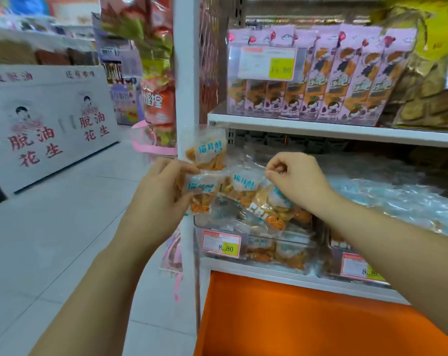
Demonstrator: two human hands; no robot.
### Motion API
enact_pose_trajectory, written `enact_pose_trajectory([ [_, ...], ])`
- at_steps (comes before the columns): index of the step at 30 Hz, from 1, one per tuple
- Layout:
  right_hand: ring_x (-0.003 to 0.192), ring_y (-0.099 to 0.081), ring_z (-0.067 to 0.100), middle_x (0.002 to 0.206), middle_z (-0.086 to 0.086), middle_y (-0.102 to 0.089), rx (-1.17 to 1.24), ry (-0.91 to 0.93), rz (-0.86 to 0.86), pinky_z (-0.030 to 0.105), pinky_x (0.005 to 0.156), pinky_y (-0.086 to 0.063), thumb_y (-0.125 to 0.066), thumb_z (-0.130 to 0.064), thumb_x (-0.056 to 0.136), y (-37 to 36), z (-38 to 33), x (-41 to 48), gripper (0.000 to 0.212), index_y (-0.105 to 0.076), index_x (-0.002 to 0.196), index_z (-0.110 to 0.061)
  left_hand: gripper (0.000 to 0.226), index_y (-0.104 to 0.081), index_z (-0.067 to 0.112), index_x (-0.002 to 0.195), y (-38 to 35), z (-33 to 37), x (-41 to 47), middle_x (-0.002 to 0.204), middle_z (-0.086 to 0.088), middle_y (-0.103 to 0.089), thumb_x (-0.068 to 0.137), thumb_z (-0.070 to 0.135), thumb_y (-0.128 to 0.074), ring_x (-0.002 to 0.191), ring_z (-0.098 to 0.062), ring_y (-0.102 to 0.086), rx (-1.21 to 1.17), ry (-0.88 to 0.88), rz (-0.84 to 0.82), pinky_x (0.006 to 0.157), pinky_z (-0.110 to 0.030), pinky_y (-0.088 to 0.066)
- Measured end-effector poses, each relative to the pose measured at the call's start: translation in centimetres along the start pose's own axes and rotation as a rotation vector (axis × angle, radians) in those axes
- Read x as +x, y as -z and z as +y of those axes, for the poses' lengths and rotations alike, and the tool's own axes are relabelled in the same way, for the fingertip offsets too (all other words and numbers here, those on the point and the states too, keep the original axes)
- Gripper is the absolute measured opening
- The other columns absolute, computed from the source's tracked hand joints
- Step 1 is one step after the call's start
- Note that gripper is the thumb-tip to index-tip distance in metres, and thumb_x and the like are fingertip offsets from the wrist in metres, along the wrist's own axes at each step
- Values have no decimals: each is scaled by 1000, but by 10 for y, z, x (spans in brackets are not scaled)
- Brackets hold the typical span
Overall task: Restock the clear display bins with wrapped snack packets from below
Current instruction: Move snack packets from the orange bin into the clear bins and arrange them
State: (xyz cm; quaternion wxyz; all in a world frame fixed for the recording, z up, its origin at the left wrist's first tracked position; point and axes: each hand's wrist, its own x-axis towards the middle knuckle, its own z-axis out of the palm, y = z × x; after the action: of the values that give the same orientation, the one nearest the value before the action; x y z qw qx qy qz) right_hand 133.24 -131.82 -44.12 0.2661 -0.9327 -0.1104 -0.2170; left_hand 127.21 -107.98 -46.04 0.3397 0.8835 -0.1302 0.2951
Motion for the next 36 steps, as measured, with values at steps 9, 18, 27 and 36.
enact_pose_trajectory([
  [9,93,-62,25,93,0,-67,-225,-14,-93,33,72,-50,-59,-26,91,-57,-19,36,6,-65,93,-25,34,-59,24,108,11,-22,-15,106,10,-46,83,3,-68,94,-5,-50,-89,69,30,81,-10,-45],
  [18,117,-48,26,128,6,-54,-372,38,-203,40,94,-42,-71,-48,76,-33,2,-9,81,-31,142,-24,39,-50,35,102,8,-24,-14,107,14,-42,85,5,-66,96,-3,-48,-106,84,-20,81,-11,-42],
  [27,104,-55,21,123,1,-47,-176,128,-136,38,85,-51,-70,-22,84,-33,-9,-31,60,-38,135,-28,35,-51,33,103,8,-21,-14,107,13,-43,86,5,-65,89,4,-48,-127,124,-7,70,-4,-42],
  [36,116,-43,14,126,1,-49,-60,316,-249,26,97,-34,-70,-23,84,-63,-26,11,61,-43,139,-23,31,-57,22,108,12,-26,-15,114,8,-47,86,1,-65,107,-10,-51,-178,136,35,70,3,-43],
])
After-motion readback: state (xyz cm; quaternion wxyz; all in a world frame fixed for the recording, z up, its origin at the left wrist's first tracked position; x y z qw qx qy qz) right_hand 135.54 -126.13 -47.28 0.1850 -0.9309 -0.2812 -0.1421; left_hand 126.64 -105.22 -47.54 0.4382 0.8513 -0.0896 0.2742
